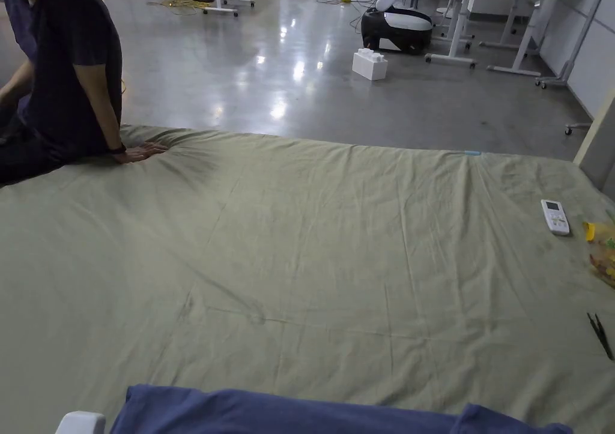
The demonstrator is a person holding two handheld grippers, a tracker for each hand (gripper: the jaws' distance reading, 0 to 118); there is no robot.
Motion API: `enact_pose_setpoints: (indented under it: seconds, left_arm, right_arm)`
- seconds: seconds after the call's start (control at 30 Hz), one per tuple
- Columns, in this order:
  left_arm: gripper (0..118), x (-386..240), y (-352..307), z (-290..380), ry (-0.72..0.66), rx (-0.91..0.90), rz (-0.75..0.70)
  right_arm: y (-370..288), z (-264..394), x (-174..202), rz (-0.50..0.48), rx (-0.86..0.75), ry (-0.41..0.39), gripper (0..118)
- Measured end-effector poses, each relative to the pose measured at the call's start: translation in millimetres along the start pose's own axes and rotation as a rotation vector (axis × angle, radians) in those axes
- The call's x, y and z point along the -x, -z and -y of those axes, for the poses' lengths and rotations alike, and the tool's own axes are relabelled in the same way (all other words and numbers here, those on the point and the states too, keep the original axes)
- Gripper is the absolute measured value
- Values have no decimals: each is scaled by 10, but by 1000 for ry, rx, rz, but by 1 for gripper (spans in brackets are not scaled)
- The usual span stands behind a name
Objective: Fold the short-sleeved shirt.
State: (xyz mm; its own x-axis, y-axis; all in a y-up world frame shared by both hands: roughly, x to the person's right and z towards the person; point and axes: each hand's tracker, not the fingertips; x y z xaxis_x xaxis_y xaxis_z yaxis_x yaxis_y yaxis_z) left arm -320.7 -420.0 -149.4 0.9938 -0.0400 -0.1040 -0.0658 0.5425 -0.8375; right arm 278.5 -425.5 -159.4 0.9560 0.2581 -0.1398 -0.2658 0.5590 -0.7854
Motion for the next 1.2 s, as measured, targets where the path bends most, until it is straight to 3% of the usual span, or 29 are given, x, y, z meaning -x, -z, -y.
enact_pose_setpoints:
  seconds: [0.03, 0.07, 0.1, 0.13, 0.2, 0.4, 0.53, 0.6, 0.7, 0.8, 0.9, 0.93, 1.03, 1.2]
  left_arm:
    - [14, 8, -17, -32, -1, 3, 0]
    - [23, 18, -39, -67, -9, -1, 3]
    - [36, 23, -57, -100, -18, -17, 7]
    - [53, 18, -97, -163, -28, -51, 12]
    - [63, -25, -173, -305, -36, -122, 16]
    - [63, -493, -515, -787, -3, -369, 5]
    - [63, -800, -710, -1000, 7, -587, -51]
    - [63, -912, -807, -1068, -10, -677, -37]
    - [63, -1080, -976, -1137, -25, -775, -58]
    - [58, -1180, -1116, -1189, -27, -839, -78]
    - [25, -1222, -1200, -1220, -37, -875, -74]
    - [15, -1241, -1222, -1224, -39, -882, -78]
    - [6, -1270, -1273, -1223, -25, -907, -79]
    - [5, -1290, -1341, -1241, -57, -918, -39]
  right_arm:
    - [-127, -55, 29, 39, -7, -10, 52]
    - [-201, -107, 41, 89, -18, -6, 70]
    - [-267, -156, 44, 110, -45, 6, 78]
    - [-365, -226, 42, 98, -111, 29, 79]
    - [-578, -409, 98, 77, -209, 59, 81]
    - [-807, -968, 376, 45, -516, 108, 89]
    - [-951, -1338, 672, 69, -700, 137, 89]
    - [-1045, -1488, 818, 96, -815, 113, 89]
    - [-1100, -1626, 964, 92, -857, 168, 89]
    - [-1144, -1731, 1022, 64, -885, 205, 80]
    - [-1192, -1817, 1078, 70, -907, 211, 24]
    - [-1201, -1840, 1082, 78, -913, 218, 11]
    - [-1240, -1892, 1061, 52, -920, 221, 5]
    - [-1245, -1911, 1081, 45, -919, 168, 3]
